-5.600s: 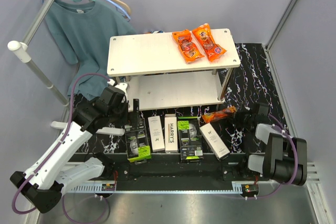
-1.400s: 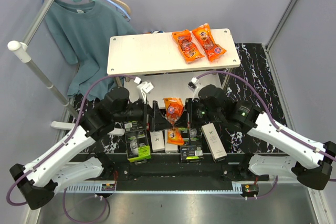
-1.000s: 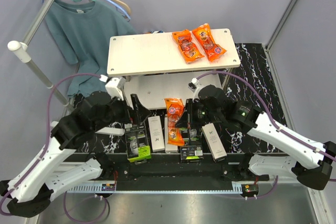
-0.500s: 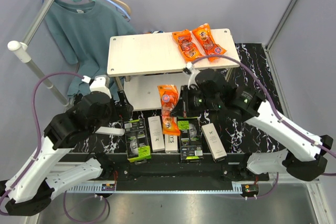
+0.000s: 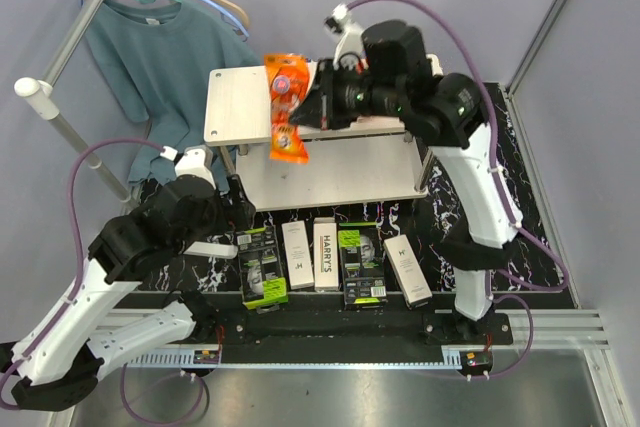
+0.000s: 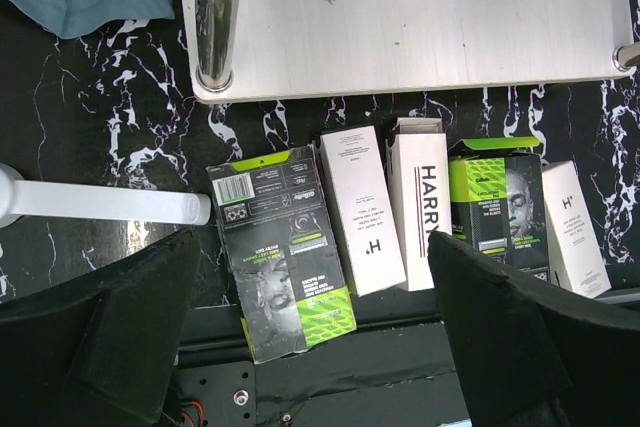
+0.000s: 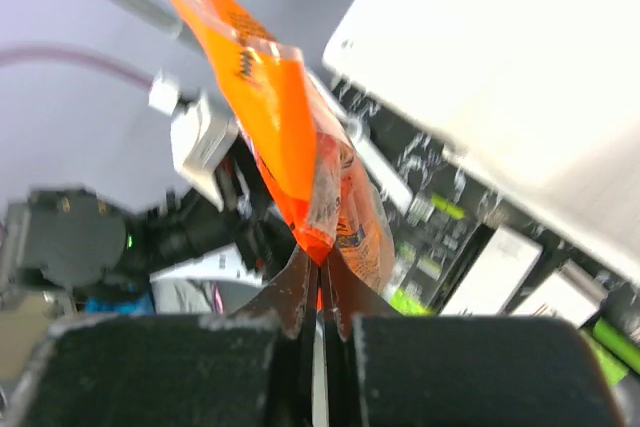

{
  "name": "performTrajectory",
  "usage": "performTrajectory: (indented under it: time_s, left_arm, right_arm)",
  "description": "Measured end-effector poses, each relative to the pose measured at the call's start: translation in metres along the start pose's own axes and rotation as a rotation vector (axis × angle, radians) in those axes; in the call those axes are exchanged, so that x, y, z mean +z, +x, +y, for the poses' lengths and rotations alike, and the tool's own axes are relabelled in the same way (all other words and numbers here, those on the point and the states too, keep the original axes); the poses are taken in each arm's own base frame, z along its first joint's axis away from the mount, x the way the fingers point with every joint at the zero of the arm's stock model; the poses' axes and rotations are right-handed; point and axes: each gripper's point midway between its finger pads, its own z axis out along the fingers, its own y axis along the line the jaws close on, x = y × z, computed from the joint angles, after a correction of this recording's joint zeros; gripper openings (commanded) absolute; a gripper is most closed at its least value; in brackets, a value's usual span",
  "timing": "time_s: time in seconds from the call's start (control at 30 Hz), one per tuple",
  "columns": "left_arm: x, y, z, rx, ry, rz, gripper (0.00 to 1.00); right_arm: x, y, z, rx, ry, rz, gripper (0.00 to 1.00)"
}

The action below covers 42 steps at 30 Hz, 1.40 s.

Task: Place and organize the shaving razors onto the shelf

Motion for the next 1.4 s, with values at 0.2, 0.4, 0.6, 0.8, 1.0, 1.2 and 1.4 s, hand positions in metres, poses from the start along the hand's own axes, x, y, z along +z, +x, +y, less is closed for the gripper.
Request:
performTrajectory:
  time_s: [0.2, 0.4, 0.6, 0.8, 1.0, 1.2, 1.4]
  left_arm:
    - [0.005, 0.007, 0.000, 0.005, 0.001, 0.024, 0.99]
    - [0.008, 0.012, -0.001, 0.010, 0.003, 0.041, 0.99]
    - [0.011, 0.018, -0.001, 0.016, 0.003, 0.059, 0.99]
    - [0.015, 0.022, -0.004, 0.018, 0.016, 0.072, 0.99]
    - [0.016, 0.024, -0.004, 0.023, 0.019, 0.078, 0.99]
    - [0.016, 0.025, -0.005, 0.023, 0.023, 0.081, 0.99]
    - [0.016, 0.026, -0.006, 0.023, 0.027, 0.085, 0.99]
  right_arm:
    - [-0.006, -0.040, -0.061, 0.085, 0.068, -0.066, 0.00]
    - [-0.008, -0.047, -0.063, 0.104, 0.028, -0.069, 0.00]
    - [-0.014, -0.059, -0.063, 0.097, -0.002, -0.097, 0.00]
    - [-0.006, -0.064, -0.087, 0.132, 0.016, -0.083, 0.00]
    - [-0.001, -0.064, -0.113, 0.182, 0.031, -0.052, 0.00]
    - [0.005, -0.062, -0.131, 0.224, 0.022, -0.014, 0.00]
    - [0.019, -0.053, -0.147, 0.265, 0.032, 0.039, 0.00]
